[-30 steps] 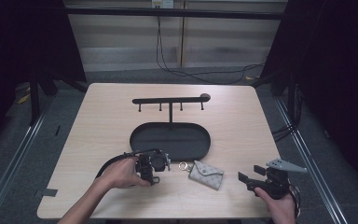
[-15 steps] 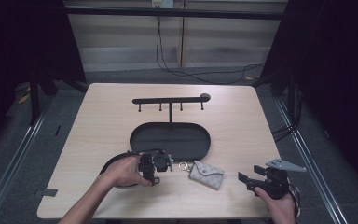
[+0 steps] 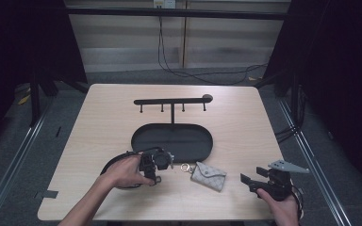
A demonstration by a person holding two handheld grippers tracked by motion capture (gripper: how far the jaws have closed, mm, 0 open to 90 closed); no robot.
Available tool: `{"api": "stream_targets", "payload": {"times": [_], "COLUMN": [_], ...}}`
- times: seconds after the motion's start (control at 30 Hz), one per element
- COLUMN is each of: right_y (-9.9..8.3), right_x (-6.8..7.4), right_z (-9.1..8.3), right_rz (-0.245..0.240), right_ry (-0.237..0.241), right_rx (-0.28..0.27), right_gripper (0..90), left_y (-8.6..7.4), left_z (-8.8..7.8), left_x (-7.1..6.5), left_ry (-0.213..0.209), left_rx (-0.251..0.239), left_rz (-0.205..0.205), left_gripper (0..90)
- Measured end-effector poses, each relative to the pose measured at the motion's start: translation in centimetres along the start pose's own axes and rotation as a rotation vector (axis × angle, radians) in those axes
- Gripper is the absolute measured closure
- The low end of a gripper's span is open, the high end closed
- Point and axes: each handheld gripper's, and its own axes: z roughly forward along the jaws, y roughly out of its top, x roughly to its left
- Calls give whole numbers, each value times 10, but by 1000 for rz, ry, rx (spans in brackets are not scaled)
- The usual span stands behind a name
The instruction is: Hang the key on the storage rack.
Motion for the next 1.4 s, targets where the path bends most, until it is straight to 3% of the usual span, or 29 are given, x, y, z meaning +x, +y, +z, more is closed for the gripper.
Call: {"api": "stream_targets", "payload": {"times": [0.2,0.3,0.33,0.4,0.47,0.53,0.67,0.77,0.97,1.27,1.33,1.4], "right_y": [0,0,0,0,0,0,0,0,0,0,0,0], "right_x": [0,0,0,0,0,0,0,0,0,0,0,0], "right_z": [0,0,0,0,0,1,1,1,1,1,1,1], "right_rz": [-3,2,2,2,3,1,0,-2,-1,-2,-1,0], "right_ry": [-1,0,1,-1,-2,-1,3,3,2,2,2,4], "right_rx": [3,4,3,3,6,8,8,13,13,13,13,14], "right_gripper": [237,237,237,238,238,239,240,241,241,241,241,241], "left_y": [-3,-5,-5,-5,-6,-9,-14,-17,-26,-33,-34,-37], "left_z": [-10,-17,-20,-23,-24,-29,-35,-42,-57,-77,-83,-86], "left_x": [2,4,5,3,3,7,12,14,24,27,28,30], "left_ry": [2,0,-21,11,7,-29,-32,1,-13,17,50,58], "left_rx": [-12,-19,-2,2,5,-13,-30,-23,-35,-29,-30,-36], "left_rz": [-13,-39,-63,-81,-76,-83,-106,-136,-213,-234,-228,-278], "left_gripper": [707,707,707,707,707,707,707,708,708,708,708,708]}}
